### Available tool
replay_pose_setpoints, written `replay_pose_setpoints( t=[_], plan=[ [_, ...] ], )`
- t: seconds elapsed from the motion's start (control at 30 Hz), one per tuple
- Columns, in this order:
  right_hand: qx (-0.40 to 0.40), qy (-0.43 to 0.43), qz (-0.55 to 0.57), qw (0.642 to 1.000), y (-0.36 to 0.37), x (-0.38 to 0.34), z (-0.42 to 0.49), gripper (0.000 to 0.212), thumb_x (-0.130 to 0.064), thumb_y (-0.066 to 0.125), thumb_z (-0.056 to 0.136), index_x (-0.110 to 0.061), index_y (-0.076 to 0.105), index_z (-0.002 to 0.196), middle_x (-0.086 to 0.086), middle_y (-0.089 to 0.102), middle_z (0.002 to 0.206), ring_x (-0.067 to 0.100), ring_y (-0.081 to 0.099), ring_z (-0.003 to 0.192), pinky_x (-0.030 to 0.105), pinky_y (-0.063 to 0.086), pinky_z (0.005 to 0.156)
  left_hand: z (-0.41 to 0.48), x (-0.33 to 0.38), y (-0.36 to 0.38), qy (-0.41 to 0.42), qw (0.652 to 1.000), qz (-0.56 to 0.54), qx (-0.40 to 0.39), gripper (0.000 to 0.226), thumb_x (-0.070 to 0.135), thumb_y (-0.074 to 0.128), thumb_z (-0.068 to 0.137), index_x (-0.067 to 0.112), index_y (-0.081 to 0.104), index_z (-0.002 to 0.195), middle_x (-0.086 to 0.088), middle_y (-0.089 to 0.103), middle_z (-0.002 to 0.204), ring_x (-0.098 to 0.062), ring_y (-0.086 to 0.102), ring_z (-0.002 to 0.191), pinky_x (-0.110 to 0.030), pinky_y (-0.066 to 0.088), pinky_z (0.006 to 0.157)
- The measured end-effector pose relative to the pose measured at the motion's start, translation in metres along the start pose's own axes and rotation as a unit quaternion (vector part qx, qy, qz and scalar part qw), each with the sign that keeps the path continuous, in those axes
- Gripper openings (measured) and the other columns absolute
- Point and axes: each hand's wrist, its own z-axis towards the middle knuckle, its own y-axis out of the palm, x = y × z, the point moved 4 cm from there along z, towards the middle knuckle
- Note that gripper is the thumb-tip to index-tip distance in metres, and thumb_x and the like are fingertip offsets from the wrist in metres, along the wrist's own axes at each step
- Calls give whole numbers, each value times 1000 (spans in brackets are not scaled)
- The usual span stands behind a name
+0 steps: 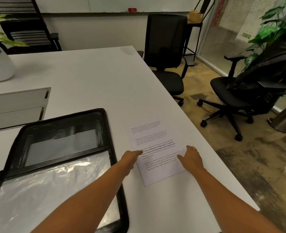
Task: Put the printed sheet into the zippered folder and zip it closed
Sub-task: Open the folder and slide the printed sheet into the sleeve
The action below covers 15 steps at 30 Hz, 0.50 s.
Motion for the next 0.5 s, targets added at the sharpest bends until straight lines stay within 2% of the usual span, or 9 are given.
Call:
replay_pose_setpoints(
  t=[0.07, 0.2, 0.33, 0.4, 0.5],
  plan=[
    [-13, -14, -30, 999, 3, 1, 2, 58, -34, 53, 90, -2, 34, 134, 17, 44, 136, 29, 44, 124, 35, 39, 101, 5, 5, 9, -9, 1000, -3, 15, 51, 20, 54, 92, 1, 37, 136, -15, 42, 142, -33, 39, 130, -37, 34, 103],
    [10, -27, -51, 998, 8, -7, 5, 50, -34, 53, 90, -1, 41, 125, 17, 49, 128, 28, 47, 119, 35, 41, 97, 13, 11, 18, -37, 998, -27, 46, 49, 20, 55, 91, 2, 39, 135, -17, 49, 135, -33, 46, 122, -38, 37, 94],
    [-11, 48, -14, 999, 4, -9, 13, 47, -31, 52, 92, 0, 42, 126, 19, 47, 130, 31, 47, 120, 37, 43, 97, 17, 6, 14, -52, 995, -56, 67, 40, 19, 54, 91, 3, 46, 127, -17, 56, 123, -28, 51, 99, -36, 38, 82],
    [-34, 73, 26, 996, 5, -8, 15, 46, -25, 50, 93, -1, 37, 130, 19, 46, 133, 32, 47, 121, 38, 42, 99, 18, 4, 10, -53, 994, -64, 72, 38, 18, 53, 92, 2, 47, 125, -17, 57, 121, -30, 54, 100, -36, 41, 82],
    [-58, 62, 56, 995, 9, -5, 15, 40, -15, 45, 95, -2, 33, 130, 18, 49, 132, 32, 51, 118, 35, 43, 95, 15, 1, 5, -58, 993, -73, 76, 34, 17, 53, 93, 2, 47, 123, -16, 57, 116, -29, 54, 96, -36, 41, 81]
  ],
)
